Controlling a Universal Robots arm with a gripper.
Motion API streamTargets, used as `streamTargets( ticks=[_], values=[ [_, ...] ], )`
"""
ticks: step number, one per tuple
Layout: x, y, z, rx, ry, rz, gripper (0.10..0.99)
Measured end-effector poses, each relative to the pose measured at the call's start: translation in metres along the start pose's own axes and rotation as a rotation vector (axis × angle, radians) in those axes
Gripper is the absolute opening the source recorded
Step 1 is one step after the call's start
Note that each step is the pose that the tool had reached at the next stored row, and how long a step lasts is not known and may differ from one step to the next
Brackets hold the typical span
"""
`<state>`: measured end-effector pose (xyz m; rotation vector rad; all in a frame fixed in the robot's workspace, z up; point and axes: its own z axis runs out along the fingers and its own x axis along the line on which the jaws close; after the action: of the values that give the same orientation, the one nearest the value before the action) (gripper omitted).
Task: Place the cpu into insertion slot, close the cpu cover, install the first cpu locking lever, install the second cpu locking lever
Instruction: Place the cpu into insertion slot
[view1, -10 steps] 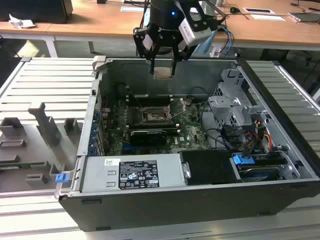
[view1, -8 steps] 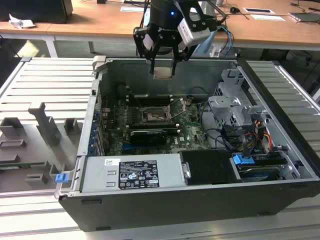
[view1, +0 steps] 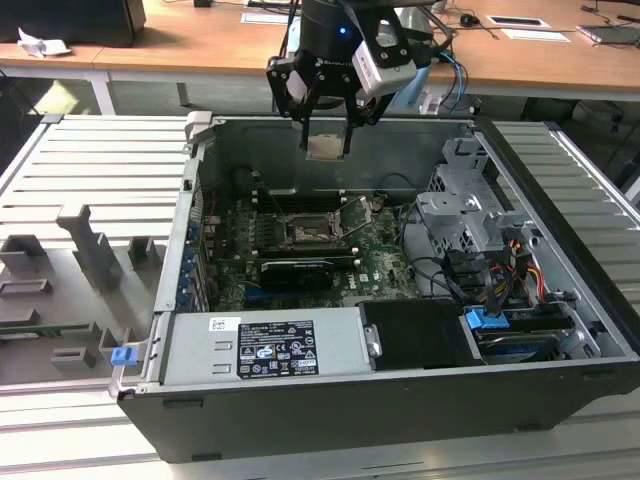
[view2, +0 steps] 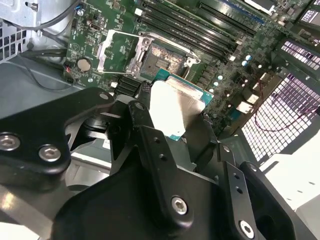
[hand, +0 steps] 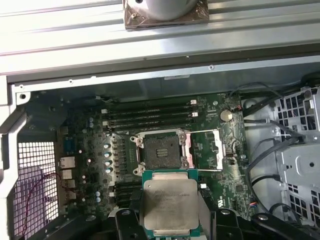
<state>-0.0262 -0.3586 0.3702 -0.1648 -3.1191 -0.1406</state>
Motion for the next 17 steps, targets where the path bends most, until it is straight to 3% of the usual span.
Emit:
streamTargets(
  ticks=[17],
  values=[
    [0.0,0.0,0.0004,-0.001,-0.0055,0.06,0.525]
  ],
)
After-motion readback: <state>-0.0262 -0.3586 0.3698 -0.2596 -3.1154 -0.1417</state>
